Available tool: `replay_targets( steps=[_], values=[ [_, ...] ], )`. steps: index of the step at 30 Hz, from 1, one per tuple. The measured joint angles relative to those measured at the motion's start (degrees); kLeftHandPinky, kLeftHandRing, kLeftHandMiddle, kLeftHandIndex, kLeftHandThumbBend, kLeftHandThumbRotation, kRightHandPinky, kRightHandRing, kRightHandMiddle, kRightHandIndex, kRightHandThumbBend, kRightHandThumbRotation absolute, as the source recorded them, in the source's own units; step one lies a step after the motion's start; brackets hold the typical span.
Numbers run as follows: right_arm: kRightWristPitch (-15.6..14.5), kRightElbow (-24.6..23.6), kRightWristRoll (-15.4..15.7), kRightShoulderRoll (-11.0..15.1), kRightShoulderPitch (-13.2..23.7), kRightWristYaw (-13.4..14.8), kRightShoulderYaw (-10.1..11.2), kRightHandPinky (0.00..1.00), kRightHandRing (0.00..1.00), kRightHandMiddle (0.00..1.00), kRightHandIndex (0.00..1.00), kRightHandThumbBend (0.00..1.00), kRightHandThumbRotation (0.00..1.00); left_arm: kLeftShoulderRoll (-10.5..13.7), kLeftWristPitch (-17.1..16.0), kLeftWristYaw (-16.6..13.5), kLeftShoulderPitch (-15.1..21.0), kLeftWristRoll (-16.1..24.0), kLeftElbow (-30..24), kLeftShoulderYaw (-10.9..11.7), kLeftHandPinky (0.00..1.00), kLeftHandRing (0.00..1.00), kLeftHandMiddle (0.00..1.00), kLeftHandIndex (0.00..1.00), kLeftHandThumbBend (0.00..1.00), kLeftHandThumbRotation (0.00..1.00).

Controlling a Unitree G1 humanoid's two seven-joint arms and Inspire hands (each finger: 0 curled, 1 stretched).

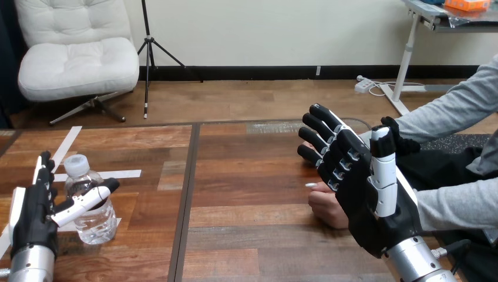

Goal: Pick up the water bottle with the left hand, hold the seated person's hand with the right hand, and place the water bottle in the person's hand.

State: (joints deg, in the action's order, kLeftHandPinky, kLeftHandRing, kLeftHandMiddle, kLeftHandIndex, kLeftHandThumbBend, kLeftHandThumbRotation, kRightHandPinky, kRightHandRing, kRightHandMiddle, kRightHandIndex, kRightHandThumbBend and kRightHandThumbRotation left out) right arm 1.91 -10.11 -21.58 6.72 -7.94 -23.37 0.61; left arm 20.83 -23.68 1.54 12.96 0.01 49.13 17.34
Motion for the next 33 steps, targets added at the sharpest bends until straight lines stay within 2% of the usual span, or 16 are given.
replay_targets(
  steps=[7, 33],
  values=[
    [0.0, 0.0, 0.0, 0.0, 0.0, 0.0, 0.0, 0.93, 0.95, 0.95, 0.92, 0.8, 1.0, 0.5, 0.1, -0.5, 0.4, 0.5, 0.8, -0.8, 0.94, 1.0, 1.0, 1.0, 1.0, 0.26],
    [0.0, -0.1, 0.0, 0.0, 0.0, 0.0, 0.0, 0.93, 0.95, 0.94, 0.92, 0.8, 1.0, 1.6, 1.0, 0.0, 1.8, 0.6, 3.3, -1.1, 0.99, 1.0, 1.0, 1.0, 1.0, 0.25]
  ],
)
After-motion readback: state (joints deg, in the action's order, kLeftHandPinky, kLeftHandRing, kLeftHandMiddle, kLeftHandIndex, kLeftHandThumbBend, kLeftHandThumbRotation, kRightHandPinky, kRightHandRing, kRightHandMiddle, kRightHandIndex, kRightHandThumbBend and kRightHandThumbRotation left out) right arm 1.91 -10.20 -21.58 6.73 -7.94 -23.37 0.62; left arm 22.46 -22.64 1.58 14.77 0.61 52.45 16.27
